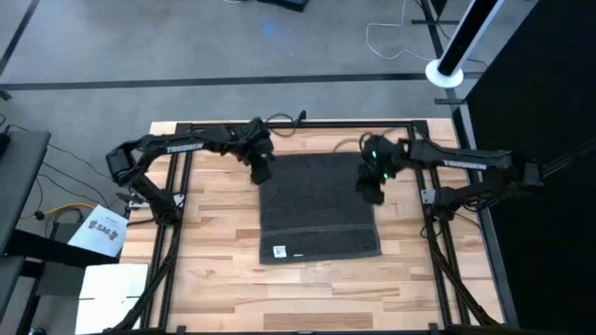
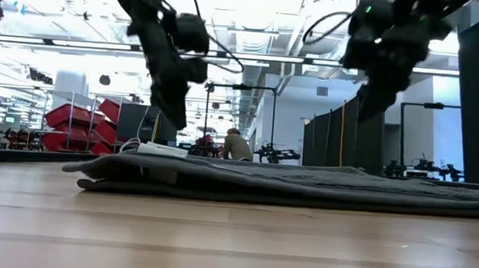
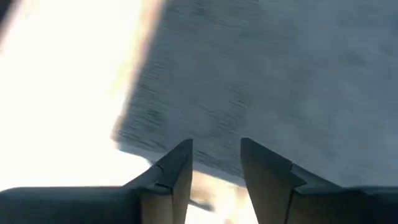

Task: Roll towel
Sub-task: Fold the black towel

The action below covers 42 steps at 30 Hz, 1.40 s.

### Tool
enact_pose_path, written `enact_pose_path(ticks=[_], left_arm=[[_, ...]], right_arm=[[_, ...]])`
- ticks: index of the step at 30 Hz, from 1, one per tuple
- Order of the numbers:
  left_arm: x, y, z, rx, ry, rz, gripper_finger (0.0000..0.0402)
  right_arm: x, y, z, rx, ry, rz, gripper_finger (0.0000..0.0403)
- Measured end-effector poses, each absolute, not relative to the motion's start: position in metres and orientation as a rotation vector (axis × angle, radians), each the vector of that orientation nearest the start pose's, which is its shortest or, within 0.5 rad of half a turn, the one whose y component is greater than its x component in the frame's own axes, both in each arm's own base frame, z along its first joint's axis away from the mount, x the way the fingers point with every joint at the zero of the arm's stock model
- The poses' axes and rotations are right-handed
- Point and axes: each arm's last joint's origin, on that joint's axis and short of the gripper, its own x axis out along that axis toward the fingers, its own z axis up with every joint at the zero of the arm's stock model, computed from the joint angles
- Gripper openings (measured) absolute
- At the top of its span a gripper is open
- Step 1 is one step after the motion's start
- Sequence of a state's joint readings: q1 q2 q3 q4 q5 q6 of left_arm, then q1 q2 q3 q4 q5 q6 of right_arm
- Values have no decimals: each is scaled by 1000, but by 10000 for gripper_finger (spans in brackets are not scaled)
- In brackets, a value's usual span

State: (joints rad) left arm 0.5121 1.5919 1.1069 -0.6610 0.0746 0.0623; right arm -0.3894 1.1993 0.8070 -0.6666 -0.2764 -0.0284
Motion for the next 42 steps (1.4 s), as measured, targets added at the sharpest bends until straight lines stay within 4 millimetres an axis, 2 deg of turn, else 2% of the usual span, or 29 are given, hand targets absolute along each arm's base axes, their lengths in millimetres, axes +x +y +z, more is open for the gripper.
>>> enact_pose_path(ticks=[6, 12, 17, 23, 28, 36, 39, 42], left_arm=[[276, 193, 206, -210, 1128, 364, 168], [275, 225, 192, -131, 1205, 322, 197], [267, 234, 172, -126, 1302, 223, 201], [265, 233, 151, -160, 1366, 93, 201], [266, 233, 148, -167, 1359, 84, 201], [268, 235, 148, -170, 1344, 103, 196], [269, 237, 157, -164, 1364, 150, 190], [271, 241, 173, -154, 1335, 182, 189]], right_arm=[[210, -121, 215, 408, 1035, -173, 99], [234, -160, 207, 421, 1060, -210, 167], [254, -196, 194, 353, 1133, -277, 218], [257, -229, 165, 324, 1261, -273, 225], [244, -242, 157, 314, 1325, -265, 215], [224, -250, 156, 240, 1401, -147, 203], [223, -250, 155, 213, 1408, -117, 195], [224, -249, 156, 187, 1406, -99, 185]])
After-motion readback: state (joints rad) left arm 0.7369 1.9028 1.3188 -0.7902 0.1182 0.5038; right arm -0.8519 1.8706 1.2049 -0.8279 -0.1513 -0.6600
